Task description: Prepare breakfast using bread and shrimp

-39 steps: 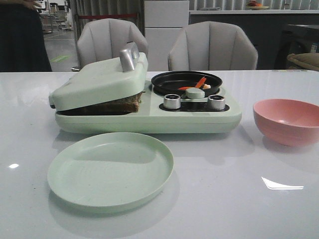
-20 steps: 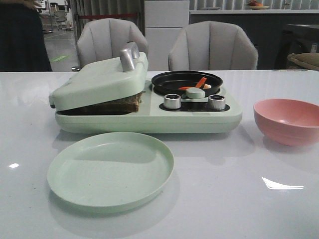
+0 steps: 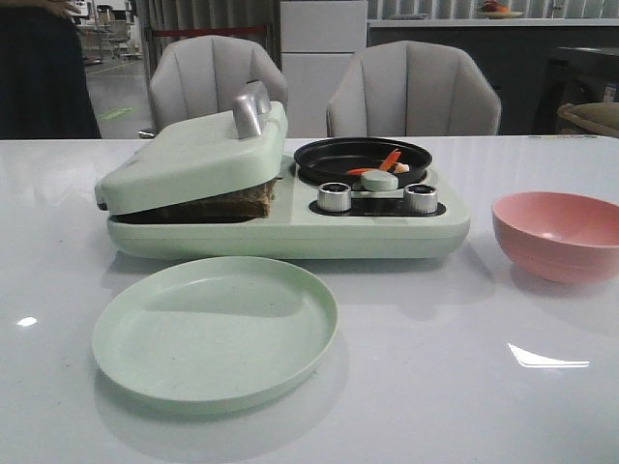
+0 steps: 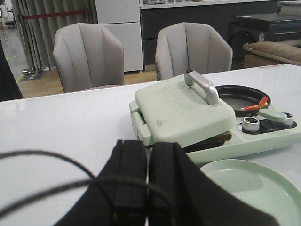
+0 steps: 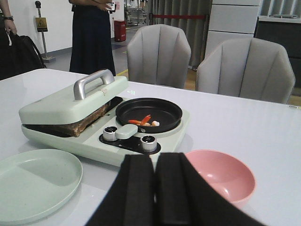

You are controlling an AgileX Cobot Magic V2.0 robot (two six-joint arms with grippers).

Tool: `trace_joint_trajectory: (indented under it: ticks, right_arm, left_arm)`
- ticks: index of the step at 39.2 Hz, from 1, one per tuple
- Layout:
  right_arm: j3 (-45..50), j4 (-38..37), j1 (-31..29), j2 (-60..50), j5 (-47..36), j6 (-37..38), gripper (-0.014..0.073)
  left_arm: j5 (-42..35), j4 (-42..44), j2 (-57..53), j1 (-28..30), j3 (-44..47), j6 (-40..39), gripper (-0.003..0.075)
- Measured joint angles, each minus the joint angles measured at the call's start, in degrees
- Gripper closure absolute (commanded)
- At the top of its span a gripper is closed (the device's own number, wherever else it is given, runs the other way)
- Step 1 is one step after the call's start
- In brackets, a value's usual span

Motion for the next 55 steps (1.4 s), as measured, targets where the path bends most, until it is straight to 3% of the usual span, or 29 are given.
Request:
trace_joint_trajectory:
  ticks: [21, 29, 39, 55]
  right_arm:
    - [0.00, 0.00, 0.00, -0.09, 0.00, 0.00, 0.0449]
    - [0.00, 0.00, 0.00, -0.09, 0.00, 0.00, 0.0449]
    - [0.00, 0.00, 0.00, -0.09, 0.02, 0.00, 0.0449]
    - [0.00, 0.00, 0.00, -0.09, 0.12, 0.00, 0.0449]
  left_arm:
    - [-0.58, 0.00, 0.00, 0.00, 1.25, 0.00, 0.0606]
    - [-9.39, 0.79, 0.00, 1.06, 6.39, -1.26, 0.0606]
    - [-18.90, 12.19, -0.23, 3.95, 14.39, -12.87, 0.0606]
    - [-22.83, 14.03, -3.84, 7.86, 18.63, -14.38, 0.0606]
